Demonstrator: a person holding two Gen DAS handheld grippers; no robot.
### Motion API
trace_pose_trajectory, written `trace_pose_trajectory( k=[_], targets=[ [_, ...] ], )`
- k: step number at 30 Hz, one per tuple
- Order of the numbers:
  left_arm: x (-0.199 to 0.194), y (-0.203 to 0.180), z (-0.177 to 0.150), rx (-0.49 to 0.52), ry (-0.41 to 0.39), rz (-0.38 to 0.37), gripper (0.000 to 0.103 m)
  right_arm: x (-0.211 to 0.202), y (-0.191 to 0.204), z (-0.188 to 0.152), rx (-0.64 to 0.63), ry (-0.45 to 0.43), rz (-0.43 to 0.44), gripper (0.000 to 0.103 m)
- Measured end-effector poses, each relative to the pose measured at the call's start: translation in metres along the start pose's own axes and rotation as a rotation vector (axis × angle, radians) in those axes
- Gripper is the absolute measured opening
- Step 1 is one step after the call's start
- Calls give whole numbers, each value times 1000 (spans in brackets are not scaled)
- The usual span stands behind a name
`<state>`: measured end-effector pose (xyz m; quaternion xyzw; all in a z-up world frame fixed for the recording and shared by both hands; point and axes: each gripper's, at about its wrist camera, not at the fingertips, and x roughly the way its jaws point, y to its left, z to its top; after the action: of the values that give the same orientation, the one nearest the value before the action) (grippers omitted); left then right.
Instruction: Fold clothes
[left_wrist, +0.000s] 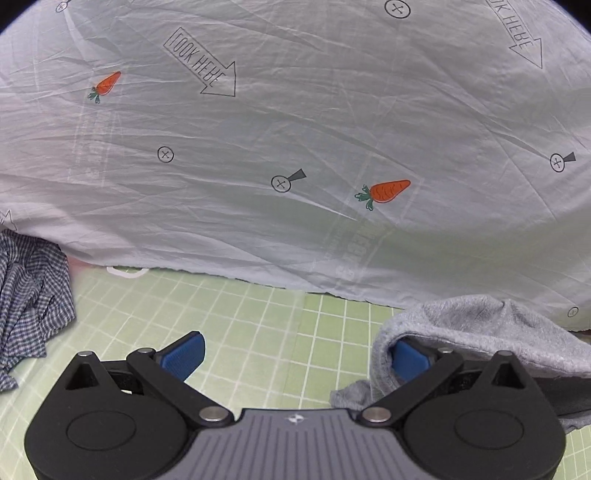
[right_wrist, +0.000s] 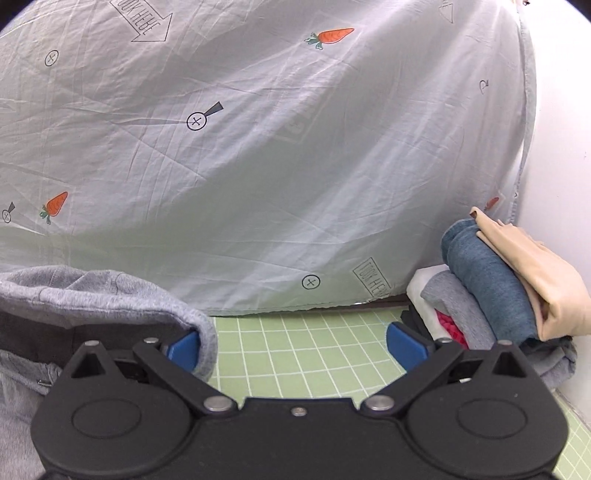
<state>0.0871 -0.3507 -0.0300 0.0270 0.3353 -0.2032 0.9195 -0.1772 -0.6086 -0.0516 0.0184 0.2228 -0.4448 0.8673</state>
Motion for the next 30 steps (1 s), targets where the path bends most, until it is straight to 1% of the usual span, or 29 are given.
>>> trace_pose_trajectory(
  k=[3, 8, 11, 16, 20, 23, 27, 30],
  targets=[
    [-11, 8, -23, 2, 28, -14, 103, -14, -4, -18, -1, 27, 0, 102],
    [-9, 17, -62, 19, 119, 0, 103, -27, -1, -49, -18, 108, 0, 102],
    [0, 24, -85, 22, 201, 24, 103, -27, 4, -65, -31, 160, 11, 102],
    [18, 32, -110, 20, 354, 50, 103, -22, 12, -84, -46, 247, 22, 102],
    [29, 30, -129, 63, 454, 100, 103, -19, 15, -93, -41, 303, 26, 102],
    [26, 29, -138, 76, 479, 83, 103, -23, 15, -96, -33, 305, 37, 102],
    [15, 28, -142, 82, 471, 52, 103, -29, 14, -96, -25, 293, 53, 102],
    [7, 28, -144, 91, 467, 46, 103, -36, 13, -95, -23, 284, 63, 102]
  ],
)
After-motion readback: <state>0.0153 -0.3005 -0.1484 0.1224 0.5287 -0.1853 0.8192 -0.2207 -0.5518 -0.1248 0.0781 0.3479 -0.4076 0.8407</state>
